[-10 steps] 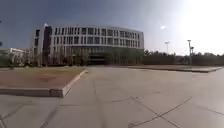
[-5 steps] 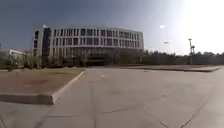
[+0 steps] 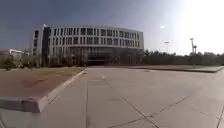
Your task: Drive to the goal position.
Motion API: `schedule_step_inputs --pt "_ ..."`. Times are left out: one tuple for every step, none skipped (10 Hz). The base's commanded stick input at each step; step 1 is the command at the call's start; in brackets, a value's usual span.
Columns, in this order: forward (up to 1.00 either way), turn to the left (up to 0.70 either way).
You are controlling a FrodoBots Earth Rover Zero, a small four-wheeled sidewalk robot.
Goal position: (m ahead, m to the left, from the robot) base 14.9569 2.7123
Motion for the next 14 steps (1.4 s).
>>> schedule_step_inputs --pt "0.7 0.0" --pt "0.7 0.0" --pt "0.7 0.0" --pt "0.7 0.0" --pt "0.7 0.0" --pt "0.7 0.0" --pt "0.7 0.0" --pt "0.7 0.0" --pt "0.7 0.0" --pt "0.7 0.0" --pt "0.7 0.0" --pt "0.7 0.0" --pt "0.7 0.0" --pt "0.7 0.0"
